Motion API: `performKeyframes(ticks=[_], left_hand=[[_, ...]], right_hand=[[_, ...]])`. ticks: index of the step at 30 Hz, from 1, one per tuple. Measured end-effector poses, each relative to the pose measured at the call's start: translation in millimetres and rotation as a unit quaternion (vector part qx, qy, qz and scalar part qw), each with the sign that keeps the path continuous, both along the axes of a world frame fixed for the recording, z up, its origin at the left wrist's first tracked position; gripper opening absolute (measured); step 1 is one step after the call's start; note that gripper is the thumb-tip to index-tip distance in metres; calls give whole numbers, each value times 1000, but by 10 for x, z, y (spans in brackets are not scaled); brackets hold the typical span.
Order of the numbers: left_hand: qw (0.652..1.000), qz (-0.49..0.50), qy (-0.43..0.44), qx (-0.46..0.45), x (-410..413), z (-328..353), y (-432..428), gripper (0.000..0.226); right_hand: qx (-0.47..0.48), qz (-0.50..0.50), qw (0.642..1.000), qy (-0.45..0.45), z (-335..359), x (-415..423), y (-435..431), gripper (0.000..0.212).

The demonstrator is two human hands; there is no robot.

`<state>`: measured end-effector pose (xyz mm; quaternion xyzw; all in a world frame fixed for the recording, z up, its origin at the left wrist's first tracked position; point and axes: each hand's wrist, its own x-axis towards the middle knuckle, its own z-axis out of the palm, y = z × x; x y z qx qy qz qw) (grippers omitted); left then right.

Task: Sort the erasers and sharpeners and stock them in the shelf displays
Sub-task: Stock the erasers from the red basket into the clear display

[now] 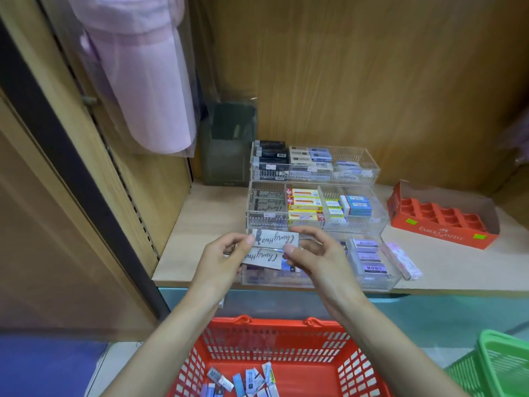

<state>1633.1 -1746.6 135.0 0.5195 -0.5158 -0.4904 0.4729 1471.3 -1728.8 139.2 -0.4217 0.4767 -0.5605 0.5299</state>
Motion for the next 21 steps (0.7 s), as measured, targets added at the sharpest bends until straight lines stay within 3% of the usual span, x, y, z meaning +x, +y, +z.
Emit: performKeyframes(ticks=[4, 10, 19, 21], left_hand=[[999, 35, 3, -14, 91, 12, -151, 13], [996, 79, 38, 0, 100, -8, -348, 6], [993, 101, 52, 24, 226, -25, -488, 7], [993, 96, 54, 34, 218, -30, -490, 9]], right_hand=[[-28, 31, 996, 81, 98, 24, -270, 30], [-46, -47, 973, 223, 49, -126, -1044, 25], [-9, 5, 915, 403, -38, -107, -1574, 36], [-3, 16, 887, 461, -29, -105, -1612, 37]])
